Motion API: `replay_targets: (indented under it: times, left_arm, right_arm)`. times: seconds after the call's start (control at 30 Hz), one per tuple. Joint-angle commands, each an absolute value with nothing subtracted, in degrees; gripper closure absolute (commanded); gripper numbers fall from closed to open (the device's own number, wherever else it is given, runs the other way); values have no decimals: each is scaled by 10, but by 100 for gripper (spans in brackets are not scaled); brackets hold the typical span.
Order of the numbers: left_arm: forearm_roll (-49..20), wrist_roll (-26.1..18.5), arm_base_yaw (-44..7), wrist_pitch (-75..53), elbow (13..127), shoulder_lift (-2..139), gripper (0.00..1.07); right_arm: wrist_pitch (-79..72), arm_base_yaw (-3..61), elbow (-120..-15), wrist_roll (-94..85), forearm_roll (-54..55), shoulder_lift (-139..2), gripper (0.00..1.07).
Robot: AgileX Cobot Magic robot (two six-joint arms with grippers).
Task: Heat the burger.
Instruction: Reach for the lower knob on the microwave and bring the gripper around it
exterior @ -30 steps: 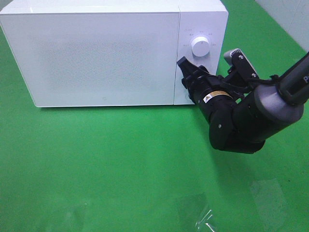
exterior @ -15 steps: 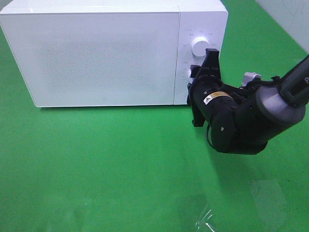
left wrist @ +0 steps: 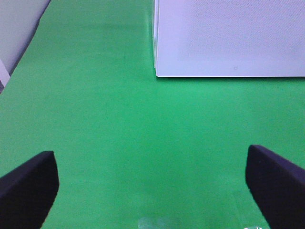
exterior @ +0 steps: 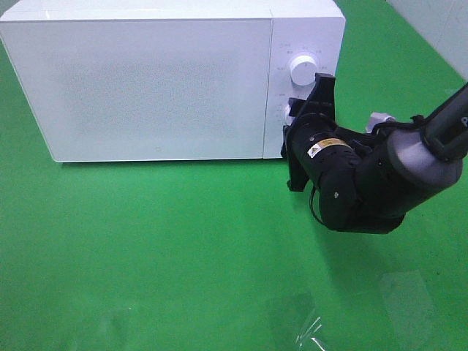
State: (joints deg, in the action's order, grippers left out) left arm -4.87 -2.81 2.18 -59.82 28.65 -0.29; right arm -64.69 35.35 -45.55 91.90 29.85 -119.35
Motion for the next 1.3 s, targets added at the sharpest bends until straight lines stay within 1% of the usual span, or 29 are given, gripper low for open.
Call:
replay_targets:
  times: [0.03,0.1,0.13,0.17,0.2,0.23,0.27,0.3,0.33,0.37,0.4,0.43,0.47,0.5,0.53,0.57,0.6,0.63,0.67,0.7,0.73,0.77,0.8,1.1,1.3]
  left_arm:
    - [-51,-28,22,-596,285,-15,6]
    - [-51,-28,22,-596,285,-15,6]
    - [-51,-28,22,-596,285,-15,6]
    - [-51,-28,22,-596,285,-15,6]
    - [-51,-28,22,-596,285,-15,6]
    - [-51,-28,22,-596,285,-15,6]
    - [-51,-28,22,-596,285,-15,6]
    - [-51,-28,22,-596,285,-15,6]
    - [-51,-28,22,-596,285,-15,6]
    - [-51,-28,22,-596,285,-15,6]
    - [-51,-28,22,-596,285,-15,6]
    - [-51,-28,22,-596,285,-15,6]
    - [-51,-28,22,-596,285,-15,6]
    - [-51,-28,22,-596,285,-15,6]
    - [-51,-28,22,-596,285,-15,6]
    - [-51,-28,22,-596,285,-15,6]
    - [-51,-28,22,-596,285,-15,6]
    - [-51,-28,22,-596,285,-15,6]
    - [-51,-28,22,-596,285,-15,6]
    - [-51,-28,22,-596,285,-15,6]
    - [-51,-28,22,-596,285,-15,6]
    - [-51,-28,22,-596,285,-15,6]
    - [-51,-28,22,-596,285,-15,6]
    - [-51,-28,22,-596,285,-15,6]
    - [-51,-28,22,-596,285,-15,6]
  right_arm:
    - [-720,362,-488,912,183,-1182,107]
    - [-717,362,-488,912,189,-1182,107]
    - [-713,362,-488,902,203,-1182,104]
    - [-713,362,-488,902,203,-1182,104]
    - [-713,362,-488,889,222,-1182,99]
    - [-713,362,-488,889,222,-1182,99]
    - [-713,362,-488,879,242,-1182,92]
    - [-713,362,-488,879,242,-1182,92]
    - [-712,362,-488,868,266,-1182,84]
    - [-709,362,-487,862,277,-1182,80]
    - [-709,362,-487,862,277,-1182,80]
    - [-700,362,-486,861,299,-1182,71]
    - [-700,362,-486,861,299,-1182,71]
    - [-701,362,-482,861,314,-1182,63]
    - [-701,362,-482,861,314,-1182,63]
    - [-702,362,-474,860,325,-1180,55]
    - [-702,362,-472,860,325,-1180,52]
    - [-702,362,-472,860,325,-1180,52]
    - [-698,362,-463,859,321,-1175,45]
    - [-698,362,-463,859,321,-1175,45]
    - [-693,362,-453,857,313,-1170,40]
    - [-693,362,-453,857,313,-1170,40]
    - [-676,363,-441,855,303,-1164,38]
    - [-615,363,-379,833,272,-1120,38]
    - [-555,363,-315,741,272,-1051,38]
